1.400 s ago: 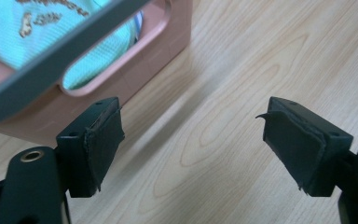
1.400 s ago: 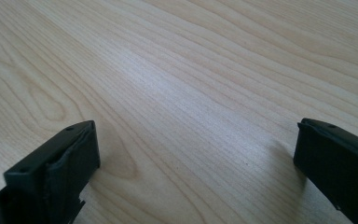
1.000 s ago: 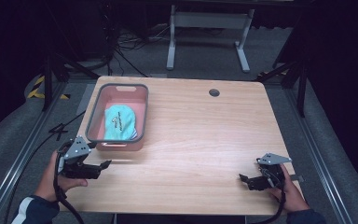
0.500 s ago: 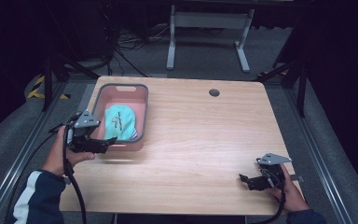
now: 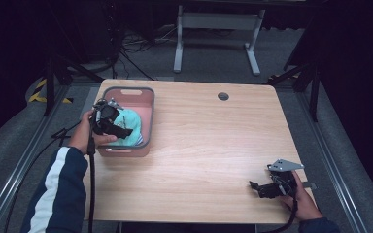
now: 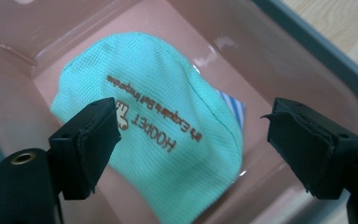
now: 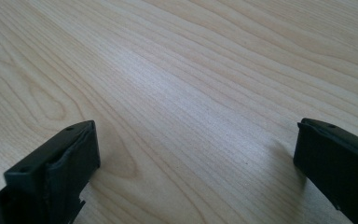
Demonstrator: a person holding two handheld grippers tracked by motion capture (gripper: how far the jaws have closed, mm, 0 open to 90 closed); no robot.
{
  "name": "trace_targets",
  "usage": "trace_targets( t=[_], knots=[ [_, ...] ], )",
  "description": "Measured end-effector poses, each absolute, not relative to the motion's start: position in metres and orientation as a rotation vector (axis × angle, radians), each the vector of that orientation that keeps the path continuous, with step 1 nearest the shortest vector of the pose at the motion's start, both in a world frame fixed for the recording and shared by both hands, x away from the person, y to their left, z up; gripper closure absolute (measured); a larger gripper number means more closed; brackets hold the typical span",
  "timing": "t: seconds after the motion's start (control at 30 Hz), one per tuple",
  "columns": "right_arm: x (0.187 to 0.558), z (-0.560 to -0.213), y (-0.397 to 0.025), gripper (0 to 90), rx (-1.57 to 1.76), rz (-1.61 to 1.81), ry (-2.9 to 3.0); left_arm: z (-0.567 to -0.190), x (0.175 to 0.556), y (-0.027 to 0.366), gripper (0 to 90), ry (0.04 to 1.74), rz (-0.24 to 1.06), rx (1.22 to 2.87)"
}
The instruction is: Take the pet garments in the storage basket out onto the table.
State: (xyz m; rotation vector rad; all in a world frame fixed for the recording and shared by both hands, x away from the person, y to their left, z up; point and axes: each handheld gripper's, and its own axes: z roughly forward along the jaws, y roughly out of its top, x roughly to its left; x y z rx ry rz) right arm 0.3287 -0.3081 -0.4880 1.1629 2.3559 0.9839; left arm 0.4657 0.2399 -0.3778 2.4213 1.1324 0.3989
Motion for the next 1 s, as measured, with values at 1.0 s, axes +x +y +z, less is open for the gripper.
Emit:
trace_targets(
  t=[1.0],
  knots=[
    [0.329, -0.488, -0.308, 0.4, 1.16, 0.984, 2.358, -0.434, 0.524, 0.228, 17.1, 1.325, 0.193, 2.669]
  ],
)
